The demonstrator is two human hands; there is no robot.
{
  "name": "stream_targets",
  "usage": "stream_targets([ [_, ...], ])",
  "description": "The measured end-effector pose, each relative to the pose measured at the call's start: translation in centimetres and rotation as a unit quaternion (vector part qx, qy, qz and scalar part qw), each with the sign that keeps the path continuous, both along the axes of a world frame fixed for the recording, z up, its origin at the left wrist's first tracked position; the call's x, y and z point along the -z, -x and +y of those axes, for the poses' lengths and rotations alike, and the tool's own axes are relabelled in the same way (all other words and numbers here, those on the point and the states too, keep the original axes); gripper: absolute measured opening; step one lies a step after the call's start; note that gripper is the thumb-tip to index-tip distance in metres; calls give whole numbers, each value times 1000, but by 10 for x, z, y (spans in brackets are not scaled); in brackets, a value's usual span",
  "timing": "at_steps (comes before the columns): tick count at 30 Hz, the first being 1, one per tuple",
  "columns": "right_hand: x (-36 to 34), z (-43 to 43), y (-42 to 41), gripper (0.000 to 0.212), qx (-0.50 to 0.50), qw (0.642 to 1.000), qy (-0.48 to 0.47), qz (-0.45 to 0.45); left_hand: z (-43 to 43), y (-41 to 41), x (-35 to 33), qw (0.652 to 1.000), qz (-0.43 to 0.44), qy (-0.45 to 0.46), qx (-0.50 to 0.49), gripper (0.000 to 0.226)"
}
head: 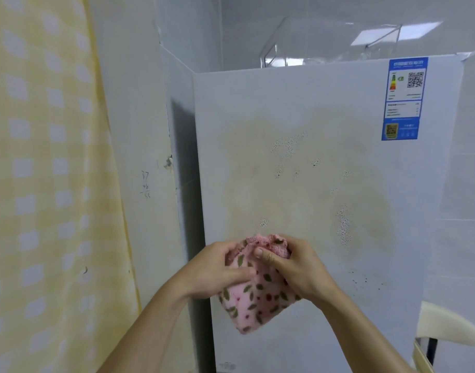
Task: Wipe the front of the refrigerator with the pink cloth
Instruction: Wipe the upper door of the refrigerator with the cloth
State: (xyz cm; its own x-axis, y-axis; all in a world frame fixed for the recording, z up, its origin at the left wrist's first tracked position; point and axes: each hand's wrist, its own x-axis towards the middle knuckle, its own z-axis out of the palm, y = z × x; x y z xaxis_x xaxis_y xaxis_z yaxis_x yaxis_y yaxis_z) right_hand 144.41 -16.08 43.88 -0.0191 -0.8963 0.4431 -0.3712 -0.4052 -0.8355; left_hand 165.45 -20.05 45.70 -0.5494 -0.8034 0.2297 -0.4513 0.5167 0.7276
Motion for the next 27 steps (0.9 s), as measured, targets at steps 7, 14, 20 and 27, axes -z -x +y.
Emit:
stream_targets([
  [7,-36,-32,-24,20,135,977,158,47,-36,-11,-37,983,123,116,-72,27],
  [14,-77,-71,-66,30,370,861,348,38,-67,4,-80,900,248,324,-155,41],
  [20,-59,-115,-100,43,261,869,391,152,-109,4,-96,820,213,477,-235,51],
  [27,-66,-144,-91,52,347,769,425,329,-150,-49,-105,743,193,559,-314,44],
])
